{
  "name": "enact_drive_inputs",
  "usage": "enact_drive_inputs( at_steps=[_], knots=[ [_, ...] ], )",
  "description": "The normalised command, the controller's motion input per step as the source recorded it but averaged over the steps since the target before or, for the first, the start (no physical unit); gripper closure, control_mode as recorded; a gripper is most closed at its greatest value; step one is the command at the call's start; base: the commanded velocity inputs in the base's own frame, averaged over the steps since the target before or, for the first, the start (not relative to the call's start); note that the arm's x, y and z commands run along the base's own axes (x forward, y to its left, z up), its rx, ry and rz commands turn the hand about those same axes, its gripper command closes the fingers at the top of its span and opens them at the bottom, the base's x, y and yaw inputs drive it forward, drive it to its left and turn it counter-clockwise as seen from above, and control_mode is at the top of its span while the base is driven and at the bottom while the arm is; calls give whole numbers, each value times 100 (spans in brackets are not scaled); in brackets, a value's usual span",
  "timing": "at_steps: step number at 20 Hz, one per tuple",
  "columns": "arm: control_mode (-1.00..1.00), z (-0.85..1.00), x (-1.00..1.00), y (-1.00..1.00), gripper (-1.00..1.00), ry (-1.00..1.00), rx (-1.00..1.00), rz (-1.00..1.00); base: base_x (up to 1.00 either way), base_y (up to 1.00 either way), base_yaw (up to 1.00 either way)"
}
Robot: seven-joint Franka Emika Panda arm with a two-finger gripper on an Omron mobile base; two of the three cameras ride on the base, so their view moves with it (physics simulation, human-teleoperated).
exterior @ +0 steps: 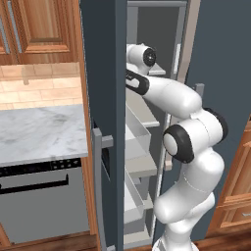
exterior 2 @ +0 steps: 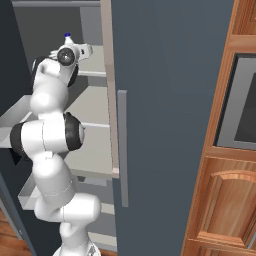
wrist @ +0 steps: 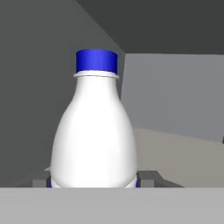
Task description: Take the bottled waters from the counter and place them in the freezer to freeze. Close the freezer door after placing the bottles.
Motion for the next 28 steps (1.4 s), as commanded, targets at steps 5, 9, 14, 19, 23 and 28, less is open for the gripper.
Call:
enact_drive_inputs(
  at_steps=[5,9,14,19,23,28],
  knots=[
    [-100,-6,-1,-2,-100,-8,0,0,0,0,0],
    [-100,0,0,0,-100,0,0,0,0,0,0],
    [-100,0,-18,0,-100,0,0,0,0,0,0],
    [-100,0,-36,0,-100,0,0,-3,0,0,0],
    [-100,0,-56,0,-100,0,1,-6,0,0,0],
    [-100,6,-98,0,-100,0,10,-15,0,0,0]
  ],
)
